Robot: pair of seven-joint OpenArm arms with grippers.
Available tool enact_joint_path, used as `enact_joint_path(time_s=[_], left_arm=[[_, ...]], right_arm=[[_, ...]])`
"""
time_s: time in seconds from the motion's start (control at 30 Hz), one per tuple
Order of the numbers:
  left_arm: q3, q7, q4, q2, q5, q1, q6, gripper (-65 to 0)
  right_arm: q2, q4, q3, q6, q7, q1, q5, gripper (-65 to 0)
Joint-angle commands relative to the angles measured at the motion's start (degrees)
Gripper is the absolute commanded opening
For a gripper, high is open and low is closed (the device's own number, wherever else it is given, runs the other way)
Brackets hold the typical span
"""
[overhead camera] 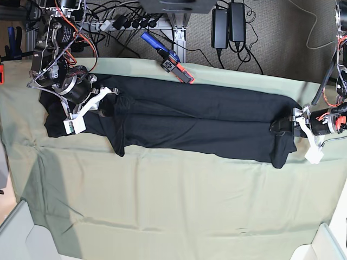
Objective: Fold the T-shirt properly
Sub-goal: 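Pull the sleeve end with the right gripper, straightening the strip, then carry the hem end with the left gripper toward the right gripper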
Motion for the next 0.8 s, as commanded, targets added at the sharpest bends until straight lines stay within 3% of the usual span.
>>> enact_joint_path(time_s=[0.0,0.07,0.1,0.43,0.53,0.77], left_arm=[[-0.11,0.15,0.39,-0.76,-0.68,-0.79,-0.8,-47.9],[-0.11,-0.44,0.39,-0.76,-0.63,-0.76,-0.8,-62.8],[-0.11,-0.48,0.39,-0.74,-0.48,-0.76,-0.8,-65.0],[-5.88,-4.07,0.42,-0.81,7.54,-1.33,-0.8,-65.0],[-9.16,-6.38,0.39,-0.98,12.0,-2.45,-0.8,-65.0],[-9.49,-11.63,0.39,-1.9,22.1,-7.76,-0.8,-65.0]], right_arm=[[0.46,1.68,0.22,4.07,0.37,0.5,2.1,-65.0],[0.44,2.95,0.22,4.07,-0.31,0.5,3.67,-65.0],[0.44,3.82,0.22,4.07,-0.31,0.5,4.28,-65.0],[0.44,14.62,0.22,4.07,-0.33,0.63,4.81,-65.0],[0.44,15.63,0.22,4.07,-0.48,0.63,4.11,-65.0],[0.44,16.81,0.28,4.07,-0.72,0.61,3.82,-65.0]])
